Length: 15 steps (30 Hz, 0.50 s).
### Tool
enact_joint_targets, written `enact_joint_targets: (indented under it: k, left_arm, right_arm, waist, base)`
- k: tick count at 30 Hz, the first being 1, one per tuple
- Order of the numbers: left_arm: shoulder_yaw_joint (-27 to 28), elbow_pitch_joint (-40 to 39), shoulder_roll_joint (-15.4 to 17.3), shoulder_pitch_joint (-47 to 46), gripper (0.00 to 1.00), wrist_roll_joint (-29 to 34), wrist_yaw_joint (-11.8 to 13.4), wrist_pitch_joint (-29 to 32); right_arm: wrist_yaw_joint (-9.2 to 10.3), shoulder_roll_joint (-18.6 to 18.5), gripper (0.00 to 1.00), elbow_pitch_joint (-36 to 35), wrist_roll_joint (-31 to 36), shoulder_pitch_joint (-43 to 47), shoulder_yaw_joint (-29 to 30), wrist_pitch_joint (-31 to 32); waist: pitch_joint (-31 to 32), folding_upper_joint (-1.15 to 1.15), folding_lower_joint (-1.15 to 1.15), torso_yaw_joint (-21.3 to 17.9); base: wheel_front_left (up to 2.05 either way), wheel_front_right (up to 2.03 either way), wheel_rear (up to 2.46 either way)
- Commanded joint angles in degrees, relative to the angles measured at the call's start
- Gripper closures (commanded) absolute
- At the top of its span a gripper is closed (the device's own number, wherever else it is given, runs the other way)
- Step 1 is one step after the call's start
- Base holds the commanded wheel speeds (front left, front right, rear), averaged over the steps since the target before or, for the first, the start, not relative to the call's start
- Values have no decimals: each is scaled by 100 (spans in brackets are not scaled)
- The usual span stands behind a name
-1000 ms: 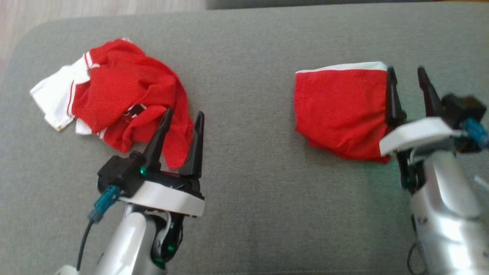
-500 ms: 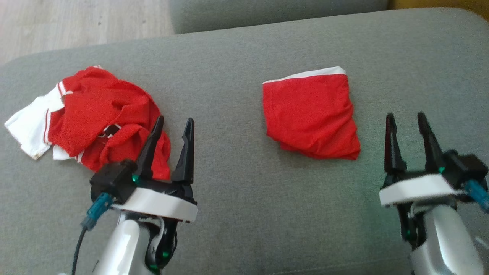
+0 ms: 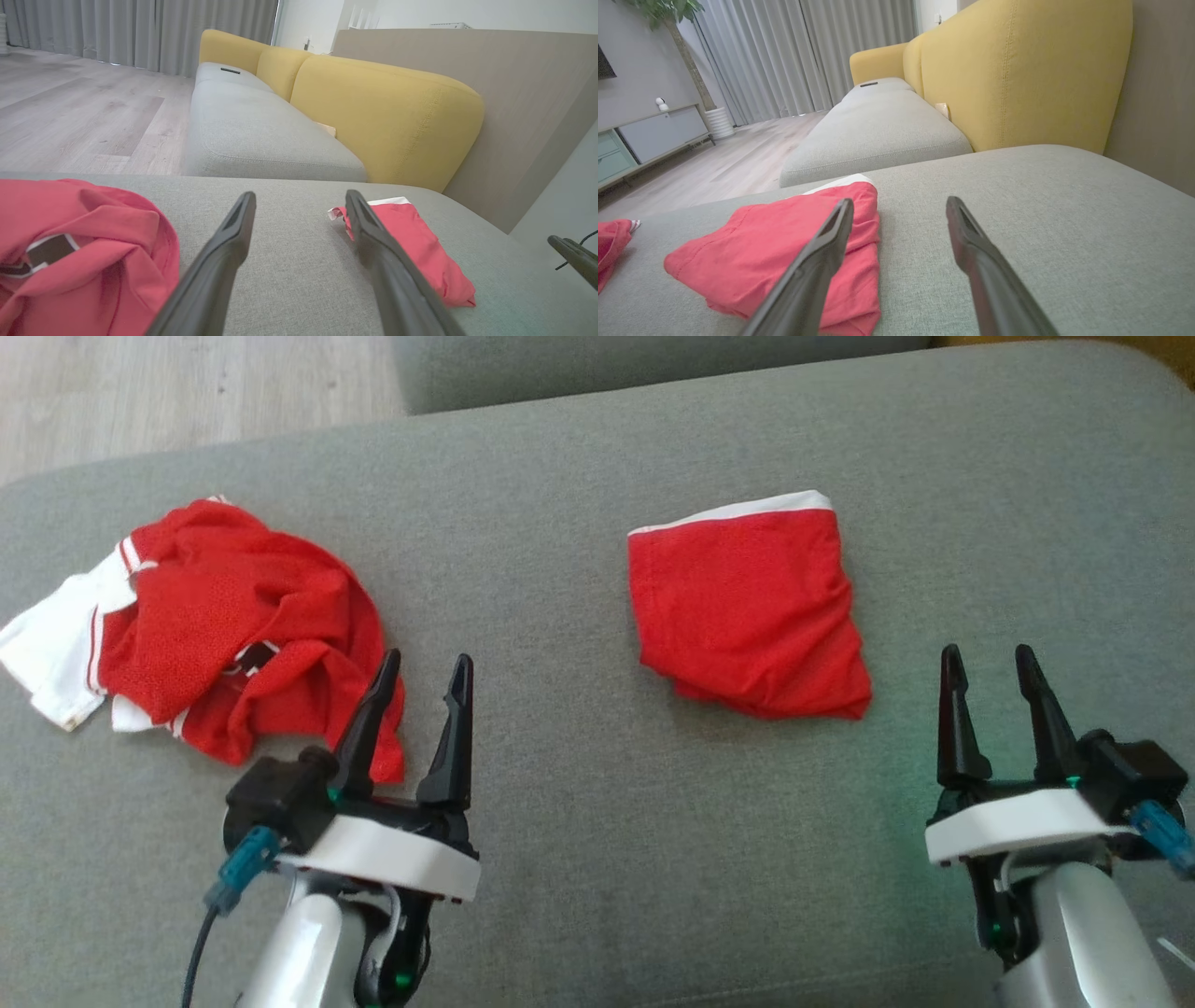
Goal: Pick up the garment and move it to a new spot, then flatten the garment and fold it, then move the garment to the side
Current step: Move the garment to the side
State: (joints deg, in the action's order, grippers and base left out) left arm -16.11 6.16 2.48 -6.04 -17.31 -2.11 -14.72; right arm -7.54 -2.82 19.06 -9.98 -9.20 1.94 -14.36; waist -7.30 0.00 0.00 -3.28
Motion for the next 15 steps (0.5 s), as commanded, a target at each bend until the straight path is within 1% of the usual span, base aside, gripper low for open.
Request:
enact_joint_targets:
  k: [1,6,11,15]
  left_arm:
    - [142,-194,40,-259,0,36,-22,-28]
    - [64,-238,40,-361,0,36,-35,-28]
    - [-3,-242,40,-462,0,27,-36,-28]
    - [-84,-230,40,-548,0,3,-35,-28]
  right_arm:
    - [5,-7,0,-131,49,-268,-122,-43]
    - [5,-7,0,102,150,-548,-88,277]
    - [5,-6,0,588,56,-994,-7,857]
    - [5,-6,0,1030,-33,-1401,55,1208]
  waist:
    - [-61,0,0,44]
    - [-259,0,0,178]
    - [-482,0,0,358]
    - [-642,0,0,530]
  base:
    - [0,0,0]
    - [0,0,0]
    - [0,0,0]
    - [0,0,0]
